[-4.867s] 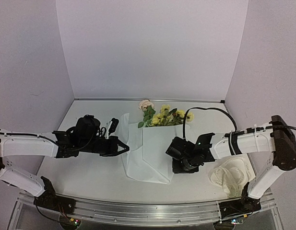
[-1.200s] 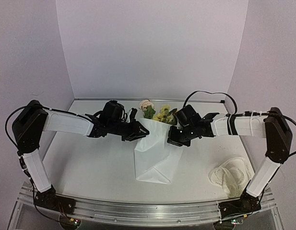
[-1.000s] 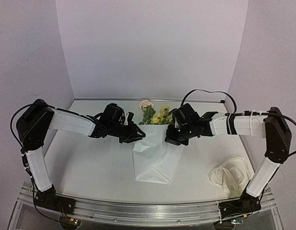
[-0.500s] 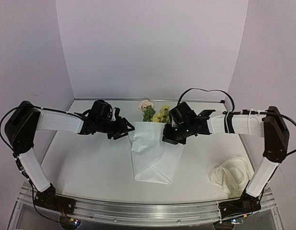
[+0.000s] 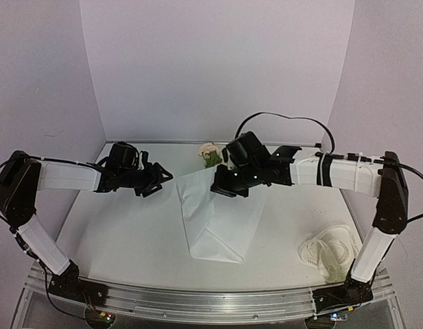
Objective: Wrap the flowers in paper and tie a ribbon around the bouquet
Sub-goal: Fold the 2/3-folded wrapping paper at the center of the board.
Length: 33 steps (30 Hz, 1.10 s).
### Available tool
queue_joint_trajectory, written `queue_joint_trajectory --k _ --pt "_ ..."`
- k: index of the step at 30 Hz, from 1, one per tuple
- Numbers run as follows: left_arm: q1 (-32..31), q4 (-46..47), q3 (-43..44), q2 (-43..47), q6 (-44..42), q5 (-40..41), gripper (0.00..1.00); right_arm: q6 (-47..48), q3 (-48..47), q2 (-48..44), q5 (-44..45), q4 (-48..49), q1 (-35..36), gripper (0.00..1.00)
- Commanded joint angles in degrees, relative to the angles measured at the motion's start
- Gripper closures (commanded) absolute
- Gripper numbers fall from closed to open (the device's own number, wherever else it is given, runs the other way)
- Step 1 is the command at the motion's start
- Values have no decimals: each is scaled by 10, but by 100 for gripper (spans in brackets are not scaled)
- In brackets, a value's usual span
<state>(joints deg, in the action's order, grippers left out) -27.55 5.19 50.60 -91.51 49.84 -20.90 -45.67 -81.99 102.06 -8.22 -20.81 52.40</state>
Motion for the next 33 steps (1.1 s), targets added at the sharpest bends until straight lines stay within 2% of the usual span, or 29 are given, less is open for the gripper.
queue_joint_trajectory --k 1,4,6,8,12,13,16,18,21,24,30,33 --pt "10 25 -88 71 37 0 35 -28 -115 77 -53 24 35 99" --pt "11 43 -142 77 63 12 40 -39 -167 130 -77 25 46 90" --pt "11 67 -157 64 70 2 44 -40 -186 147 -83 26 49 75" --pt "11 85 -161 43 76 -7 49 -38 -188 149 -84 27 48 65" --pt "11 103 -160 19 79 -13 54 -21 -165 115 -64 28 47 38" --pt "11 102 -157 14 78 -14 56 -20 -153 105 -54 29 44 34" --pt "11 95 -145 2 75 -13 60 -39 -122 85 -38 33 28 31" --pt "11 94 -140 -9 76 -14 63 -54 -94 77 -63 75 18 29" --pt "11 93 -133 -21 72 -17 63 -51 -66 58 -77 124 17 13" --pt "11 91 -127 -33 70 -20 63 -26 -61 38 -87 135 25 4" --pt "11 87 -116 -43 68 -24 63 -19 -20 1 -97 162 29 2" --pt "11 85 -115 -40 68 -28 63 -28 -5 -11 -69 162 28 2"
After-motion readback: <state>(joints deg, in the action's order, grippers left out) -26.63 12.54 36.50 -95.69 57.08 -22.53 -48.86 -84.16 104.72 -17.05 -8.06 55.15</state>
